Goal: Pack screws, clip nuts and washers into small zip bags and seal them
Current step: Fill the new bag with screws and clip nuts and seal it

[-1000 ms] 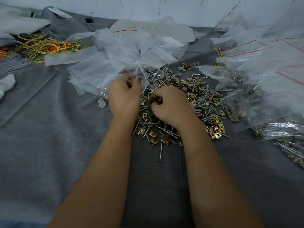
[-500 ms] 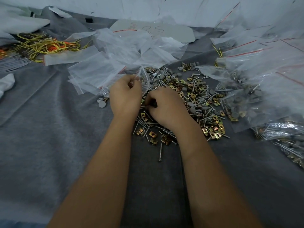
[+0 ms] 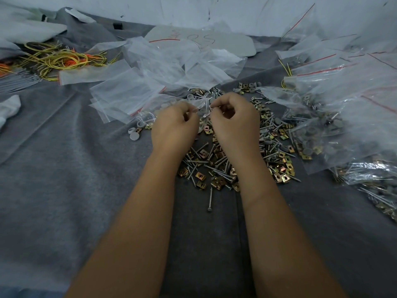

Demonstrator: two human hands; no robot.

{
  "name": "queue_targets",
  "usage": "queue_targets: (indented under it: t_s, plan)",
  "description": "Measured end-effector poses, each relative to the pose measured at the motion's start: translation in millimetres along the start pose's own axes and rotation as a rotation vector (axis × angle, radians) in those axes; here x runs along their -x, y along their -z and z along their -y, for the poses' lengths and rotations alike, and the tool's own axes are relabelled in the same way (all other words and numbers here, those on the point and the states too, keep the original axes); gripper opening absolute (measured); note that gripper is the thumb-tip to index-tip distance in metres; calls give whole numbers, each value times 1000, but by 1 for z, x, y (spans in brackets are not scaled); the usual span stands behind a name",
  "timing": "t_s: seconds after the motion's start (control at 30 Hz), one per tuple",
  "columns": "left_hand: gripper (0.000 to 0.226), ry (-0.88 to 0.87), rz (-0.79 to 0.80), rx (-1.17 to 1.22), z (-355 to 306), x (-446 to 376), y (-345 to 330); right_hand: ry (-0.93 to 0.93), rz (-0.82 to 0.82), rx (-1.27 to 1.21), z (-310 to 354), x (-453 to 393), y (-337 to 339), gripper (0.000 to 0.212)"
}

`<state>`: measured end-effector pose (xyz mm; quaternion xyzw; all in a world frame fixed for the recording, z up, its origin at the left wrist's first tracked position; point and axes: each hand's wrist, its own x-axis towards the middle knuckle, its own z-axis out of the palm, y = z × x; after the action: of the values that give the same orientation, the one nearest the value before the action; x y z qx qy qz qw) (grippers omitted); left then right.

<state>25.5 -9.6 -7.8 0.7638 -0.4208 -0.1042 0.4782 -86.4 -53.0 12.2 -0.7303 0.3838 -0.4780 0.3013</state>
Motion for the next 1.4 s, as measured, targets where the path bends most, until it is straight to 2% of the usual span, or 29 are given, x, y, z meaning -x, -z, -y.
queue_targets:
  t_s: [0.17,0.27,0.4,0.5,0.57,0.63,0.73,1.0,1.23,1.33,1.4]
  plan:
    - [23,21,11,107,-1,1,0,5,99,78,-6,1,-5,14]
    - [22,26,-6,173,-2,1,0,23,100,81,-8,0,-6,11]
    - [33,95,-187,254,0,-1,2,30,101,109,-8,-1,-4,14]
    - [38,131,-298,330,1,-4,5,74,310,221,-7,-1,-1,15]
    - [27,135,-301,359,-1,-3,6,156,511,434,-5,1,-3,18]
    - [20,137,-287,358,-3,-3,6,172,588,516,-4,2,-6,18]
    - [20,134,-275,348,-2,-3,6,151,551,484,-2,2,-5,18]
    - [20,118,-265,344,2,-5,4,177,482,624,-5,2,-5,11]
    - [20,143,-219,308,6,-7,2,94,248,424,-3,1,-1,9]
    - [25,133,-134,192,7,-7,0,119,102,494,-6,-2,2,12]
    - [27,95,-74,85,6,-6,-1,105,17,419,-6,-4,3,13]
